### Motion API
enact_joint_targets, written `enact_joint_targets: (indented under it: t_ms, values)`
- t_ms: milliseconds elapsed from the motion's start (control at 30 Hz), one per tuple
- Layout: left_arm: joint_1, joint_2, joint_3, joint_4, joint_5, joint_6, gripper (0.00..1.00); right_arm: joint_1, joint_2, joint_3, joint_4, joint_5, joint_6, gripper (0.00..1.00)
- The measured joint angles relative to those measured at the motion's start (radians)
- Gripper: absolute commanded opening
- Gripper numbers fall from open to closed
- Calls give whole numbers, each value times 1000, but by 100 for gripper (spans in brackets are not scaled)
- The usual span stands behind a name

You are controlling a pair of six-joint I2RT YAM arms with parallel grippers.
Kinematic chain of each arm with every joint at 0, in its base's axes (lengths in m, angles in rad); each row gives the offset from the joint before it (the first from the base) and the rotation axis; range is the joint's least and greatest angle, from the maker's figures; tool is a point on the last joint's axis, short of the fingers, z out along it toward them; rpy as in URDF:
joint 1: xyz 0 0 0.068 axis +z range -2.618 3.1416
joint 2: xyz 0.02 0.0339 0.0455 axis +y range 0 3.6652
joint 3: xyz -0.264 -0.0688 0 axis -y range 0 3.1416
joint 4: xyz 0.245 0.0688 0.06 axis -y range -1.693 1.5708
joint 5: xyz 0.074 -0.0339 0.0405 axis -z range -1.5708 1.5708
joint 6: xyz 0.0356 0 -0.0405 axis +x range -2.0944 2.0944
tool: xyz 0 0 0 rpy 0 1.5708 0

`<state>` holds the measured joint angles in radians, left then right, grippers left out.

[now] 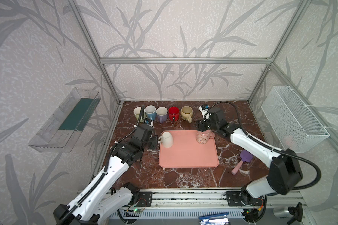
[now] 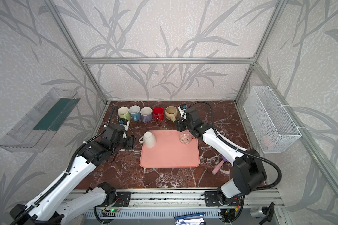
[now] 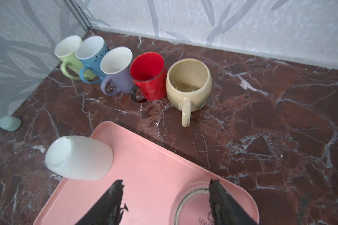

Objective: Turn the mug right side up
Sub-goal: Rotate the mug on the tray.

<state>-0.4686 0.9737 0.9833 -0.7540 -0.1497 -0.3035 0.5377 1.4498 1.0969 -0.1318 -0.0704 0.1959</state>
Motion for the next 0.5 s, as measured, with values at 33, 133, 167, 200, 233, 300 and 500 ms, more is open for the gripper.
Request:
enact_joint_targets:
  t_ms: [33,133,167,200,233,300,500]
  values:
    - [11,13,5,-4,13,0,58,6,-34,-25,11,0,3,70]
    - [53,51,18,-15,57,-1,65,34,-136,-112,42,-3,15,70]
    - [63,58,19,-22,70,0,70,42,-168,-145,54,-7,22,70]
    - [71,63,19,-26,78,6,77,49,-198,-179,63,-14,30,70]
    - [77,65,20,-29,84,8,82,56,-224,-211,75,-22,40,70]
    - [87,69,29,-34,95,24,88,61,-278,-285,97,-43,61,70]
    - [93,98,47,-8,107,81,94,64,-422,-516,207,-83,109,69]
